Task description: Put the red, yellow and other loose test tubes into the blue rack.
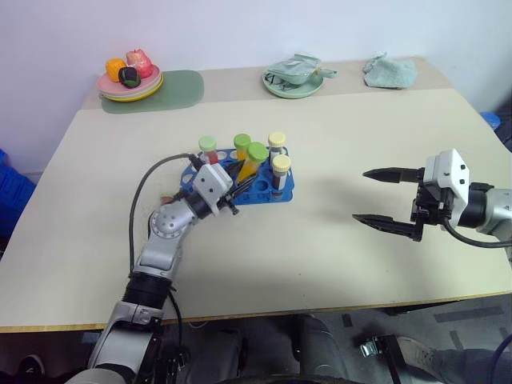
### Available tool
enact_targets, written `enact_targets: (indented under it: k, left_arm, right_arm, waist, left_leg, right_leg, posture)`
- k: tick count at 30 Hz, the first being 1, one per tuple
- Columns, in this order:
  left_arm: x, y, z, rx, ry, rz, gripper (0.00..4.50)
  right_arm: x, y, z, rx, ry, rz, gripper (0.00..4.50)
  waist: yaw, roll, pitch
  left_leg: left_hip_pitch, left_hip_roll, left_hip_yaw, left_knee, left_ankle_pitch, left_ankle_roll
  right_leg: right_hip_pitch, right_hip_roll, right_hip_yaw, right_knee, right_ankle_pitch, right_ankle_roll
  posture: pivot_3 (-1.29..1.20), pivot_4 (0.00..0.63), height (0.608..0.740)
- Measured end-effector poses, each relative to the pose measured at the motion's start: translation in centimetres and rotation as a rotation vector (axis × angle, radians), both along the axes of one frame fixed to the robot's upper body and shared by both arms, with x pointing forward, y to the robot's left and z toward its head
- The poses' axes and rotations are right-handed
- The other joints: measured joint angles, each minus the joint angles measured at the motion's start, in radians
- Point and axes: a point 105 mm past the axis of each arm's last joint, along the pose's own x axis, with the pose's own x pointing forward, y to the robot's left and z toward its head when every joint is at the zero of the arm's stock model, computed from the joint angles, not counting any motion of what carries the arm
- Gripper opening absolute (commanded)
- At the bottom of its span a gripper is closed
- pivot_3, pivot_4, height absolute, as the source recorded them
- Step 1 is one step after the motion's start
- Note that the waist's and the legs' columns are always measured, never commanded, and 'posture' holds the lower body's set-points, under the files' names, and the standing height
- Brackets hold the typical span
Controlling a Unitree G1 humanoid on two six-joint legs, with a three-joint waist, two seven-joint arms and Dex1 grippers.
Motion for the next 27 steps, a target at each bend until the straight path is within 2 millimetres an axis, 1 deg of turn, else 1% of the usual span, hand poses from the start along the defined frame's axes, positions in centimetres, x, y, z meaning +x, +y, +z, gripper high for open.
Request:
enact_targets:
  k: [5,12,18,23,27]
  left_arm:
    - [0.3,-0.3,-0.8,-0.03,0.033,0.006,0.81]
    - [0.4,-0.3,-0.9,-0.073,0.053,0.004,0.81]
    - [0.9,0.0,-1.1,-0.181,0.137,0.022,0.81]
    - [0.8,0.3,-1.8,-0.211,0.209,0.01,0.81]
    - [0.5,0.6,-2.0,-0.233,0.23,0.008,0.81]
  right_arm:
    - [0.0,-0.1,0.0,-0.003,0.001,-0.002,4.5]
    - [-0.1,-0.3,0.2,-0.005,-0.006,-0.01,4.5]
    - [-0.1,-0.5,0.4,-0.005,-0.018,-0.017,4.5]
    - [-0.1,-0.5,0.4,-0.005,-0.017,-0.016,4.5]
    - [-0.1,-0.5,0.5,-0.007,-0.022,-0.014,4.5]
  waist:
    - [0.0,0.0,0.0]
    - [0.005,0.0,0.0]
    - [0.01,0.0,0.0]
    - [0.015,0.0,0.0]
    - [0.015,0.0,0.0]
  left_leg:
    - [0.0,0.0,0.0,0.0,0.0,0.0]
    - [0.0,0.0,0.0,0.0,0.0,0.0]
    - [0.001,0.0,0.0,0.0,0.0,0.0]
    - [0.001,0.0,0.001,0.0,0.0,0.0]
    - [0.001,0.0,0.001,0.0,0.0,0.0]
  right_leg:
    - [0.0,0.0,0.0,0.0,0.0,0.0]
    - [0.001,0.0,0.0,0.0,0.0,0.0]
    - [0.001,0.0,0.0,0.0,0.0,0.0]
    - [0.001,0.0,0.0,0.0,0.0,0.0]
    - [0.001,0.0,0.0,0.0,0.0,0.0]
  posture:
    - [0.0,0.15,0.74]
    - [0.0,0.15,0.74]
    - [0.0,0.15,0.74]
    - [0.0,0.15,0.74]
    - [0.0,0.15,0.74]
